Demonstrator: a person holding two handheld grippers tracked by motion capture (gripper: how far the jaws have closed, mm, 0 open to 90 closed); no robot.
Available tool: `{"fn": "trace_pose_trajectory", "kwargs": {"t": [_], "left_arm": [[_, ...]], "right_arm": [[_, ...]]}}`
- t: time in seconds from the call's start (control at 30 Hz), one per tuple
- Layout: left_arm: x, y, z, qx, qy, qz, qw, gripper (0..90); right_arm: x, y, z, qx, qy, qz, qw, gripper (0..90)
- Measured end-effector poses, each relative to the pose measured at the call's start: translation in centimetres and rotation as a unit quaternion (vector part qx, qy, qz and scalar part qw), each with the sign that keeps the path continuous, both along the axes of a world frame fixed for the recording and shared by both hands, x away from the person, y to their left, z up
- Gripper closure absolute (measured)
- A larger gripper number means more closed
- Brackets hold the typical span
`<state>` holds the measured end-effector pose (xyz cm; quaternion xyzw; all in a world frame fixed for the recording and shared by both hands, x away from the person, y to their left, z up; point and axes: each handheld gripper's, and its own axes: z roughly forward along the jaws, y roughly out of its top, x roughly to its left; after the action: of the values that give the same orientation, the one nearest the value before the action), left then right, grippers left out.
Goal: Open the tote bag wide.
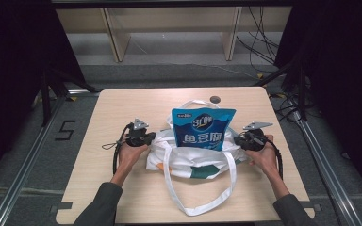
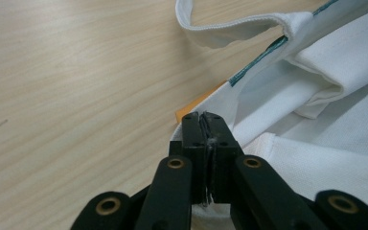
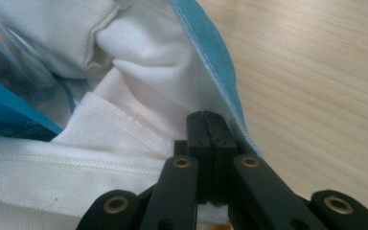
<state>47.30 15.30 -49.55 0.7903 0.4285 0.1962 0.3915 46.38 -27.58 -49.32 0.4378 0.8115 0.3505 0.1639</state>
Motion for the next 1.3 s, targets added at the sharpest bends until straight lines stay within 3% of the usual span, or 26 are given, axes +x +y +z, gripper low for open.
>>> {"fn": "trace_pose_trajectory", "kwargs": {"t": [0.1, 0.17, 0.2, 0.27, 0.3, 0.4, 0.5, 0.63, 0.67, 0.7, 0.77, 0.8, 0.87, 0.9, 0.93, 1.03, 1.07, 1.13, 1.17, 1.2, 1.27, 1.3], "left_arm": [[0.5, 0.0, -0.4, -0.002, 0.000, 0.007, 1.0000, 88.7], [1.0, 0.0, -0.5, -0.016, -0.001, 0.015, 0.9998, 88.7], [1.2, 0.1, -0.4, -0.009, 0.000, 0.012, 0.9999, 88.4], [1.2, -0.3, -0.4, -0.023, -0.004, 0.020, 0.9995, 85.1], [1.1, -0.4, -0.2, -0.015, -0.006, 0.017, 0.9997, 82.9], [0.3, -0.4, 0.8, -0.007, -0.007, 0.011, 0.9999, 74.5], [-1.3, -1.0, 1.8, 0.006, -0.023, 0.001, 0.9997, 67.0], [-3.8, -1.9, 2.7, 0.006, -0.034, -0.035, 0.9988, 67.3], [-4.1, -2.0, 2.8, 0.008, -0.035, -0.042, 0.9985, 67.8], [-4.5, -2.1, 2.9, 0.020, -0.032, -0.052, 0.9979, 68.3], [-5.1, -2.4, 2.1, 0.034, -0.029, -0.067, 0.9967, 68.8], [-5.3, -2.5, 1.7, 0.034, -0.024, -0.069, 0.9967, 68.9], [-5.7, -2.6, 0.5, 0.030, -0.008, -0.071, 0.9970, 69.5], [-5.8, -2.6, 0.2, 0.034, -0.011, -0.074, 0.9966, 70.3], [-5.9, -2.5, 0.3, 0.032, -0.006, -0.071, 0.9970, 70.3], [-5.9, -2.6, 0.8, 0.032, -0.018, -0.070, 0.9968, 69.8], [-6.0, -2.6, 1.0, 0.025, -0.018, -0.069, 0.9971, 69.1], [-6.2, -2.3, 1.6, 0.011, -0.022, -0.067, 0.9974, 66.5], [-6.4, -2.1, 1.9, 0.002, -0.025, -0.067, 0.9974, 65.3], [-6.6, -2.0, 2.2, -0.009, -0.024, -0.062, 0.9977, 63.8], [-7.1, -1.6, 3.0, -0.019, -0.029, -0.062, 0.9975, 62.2], [-7.5, -1.5, 3.3, -0.033, -0.034, -0.056, 0.9973, 61.6]], "right_arm": [[0.4, 0.0, 0.0, -0.001, 0.003, -0.001, 1.0000, 90.0], [0.5, 0.1, 0.1, 0.004, 0.011, -0.009, 0.9999, 90.0], [0.7, 0.1, 0.0, -0.002, 0.002, -0.006, 1.0000, 90.0], [0.9, 0.1, 0.0, -0.003, 0.000, -0.006, 1.0000, 90.0], [0.8, 0.1, 0.1, -0.002, -0.001, -0.006, 1.0000, 90.0], [0.6, 0.1, 0.6, 0.010, -0.008, -0.003, 0.9999, 90.0], [-0.4, 0.4, 1.3, 0.009, -0.013, 0.011, 0.9998, 88.8], [-2.7, 1.3, 2.7, 0.014, -0.036, 0.051, 0.9980, 88.6], [-3.6, 1.7, 3.2, 0.017, -0.026, 0.054, 0.9981, 88.7], [-3.8, 1.8, 3.2, 0.014, -0.038, 0.062, 0.9973, 88.7], [-4.6, 2.1, 3.1, 0.011, -0.031, 0.068, 0.9971, 88.8], [-4.8, 2.1, 2.7, -0.003, -0.035, 0.080, 0.9961, 89.0], [-5.5, 2.4, 2.1, -0.002, -0.005, 0.072, 0.9974, 89.4], [-5.4, 2.2, 1.7, -0.011, -0.012, 0.082, 0.9965, 89.5], [-5.5, 2.2, 1.5, -0.006, -0.006, 0.079, 0.9968, 89.6], [-5.7, 2.2, 1.4, 0.004, 0.005, 0.070, 0.9975, 89.4], [-5.6, 2.0, 1.6, -0.001, -0.002, 0.075, 0.9972, 89.3], [-5.9, 2.0, 2.2, 0.014, -0.010, 0.068, 0.9975, 88.7], [-5.9, 1.8, 2.5, 0.016, -0.027, 0.075, 0.9967, 88.2], [-6.3, 1.9, 2.9, 0.030, -0.024, 0.067, 0.9970, 87.8], [-6.8, 1.5, 3.9, 0.034, -0.052, 0.076, 0.9952, 86.2], [-7.0, 1.4, 4.2, 0.039, -0.054, 0.073, 0.9951, 85.5]]}}
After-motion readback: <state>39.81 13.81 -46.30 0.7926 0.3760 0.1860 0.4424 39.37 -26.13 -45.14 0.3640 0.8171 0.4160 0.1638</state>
